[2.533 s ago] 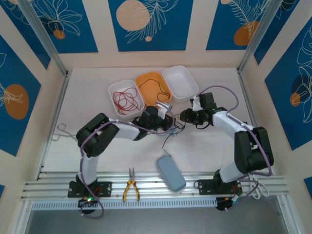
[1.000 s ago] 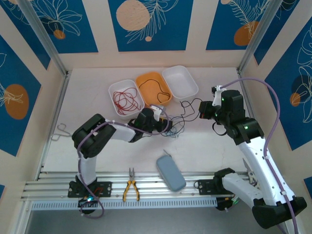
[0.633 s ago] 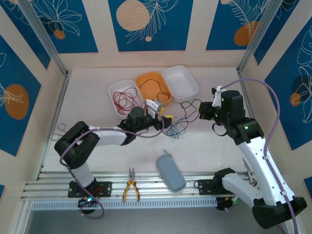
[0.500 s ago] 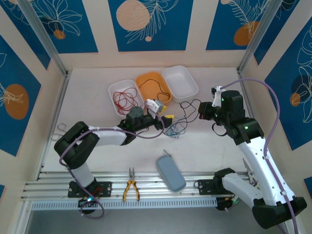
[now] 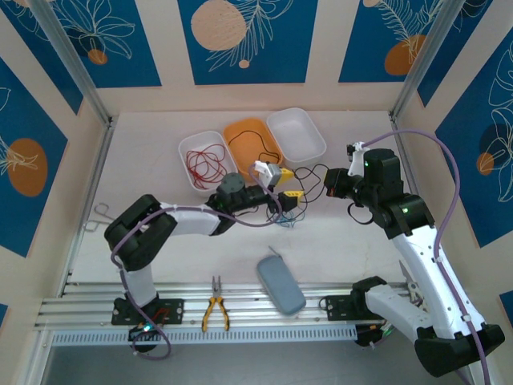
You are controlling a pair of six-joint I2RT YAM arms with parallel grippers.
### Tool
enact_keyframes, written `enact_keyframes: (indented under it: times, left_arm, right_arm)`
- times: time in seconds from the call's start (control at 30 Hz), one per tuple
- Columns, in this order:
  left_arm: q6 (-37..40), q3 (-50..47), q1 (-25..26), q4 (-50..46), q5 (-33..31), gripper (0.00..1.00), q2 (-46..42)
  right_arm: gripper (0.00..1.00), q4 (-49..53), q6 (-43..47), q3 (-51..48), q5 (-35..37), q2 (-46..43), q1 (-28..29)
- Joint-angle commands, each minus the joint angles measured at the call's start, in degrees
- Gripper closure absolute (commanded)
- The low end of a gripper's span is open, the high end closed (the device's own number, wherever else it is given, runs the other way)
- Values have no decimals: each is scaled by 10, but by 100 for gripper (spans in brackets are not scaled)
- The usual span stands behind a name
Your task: Untangle the cables
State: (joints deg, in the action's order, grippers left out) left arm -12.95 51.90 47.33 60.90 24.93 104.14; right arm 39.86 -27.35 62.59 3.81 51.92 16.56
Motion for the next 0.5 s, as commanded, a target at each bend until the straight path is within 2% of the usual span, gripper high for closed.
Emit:
enact_keyframes:
  times: [0.0,0.2,0.3,0.4,0.47]
  left_arm:
    - [-6,26,8,10,19,23,14]
    - [-29,53,9,-22,-24,25,36]
    - [-41,60,9,-14,-45,31,44]
    - [-47,66,9,-10,-56,45,49]
    - [-47,69,10,-7,-56,62,49]
  right_arm:
    - [100,-21,-8,3,-21,-9,3]
    - [100,-25,-9,3,-30,-11,8]
    - [100,-22,-10,1,-30,-13,9]
    - [100,-22,-12,-6,-29,-16,11]
    - [100,-23,-13,-12,-22,-17,10]
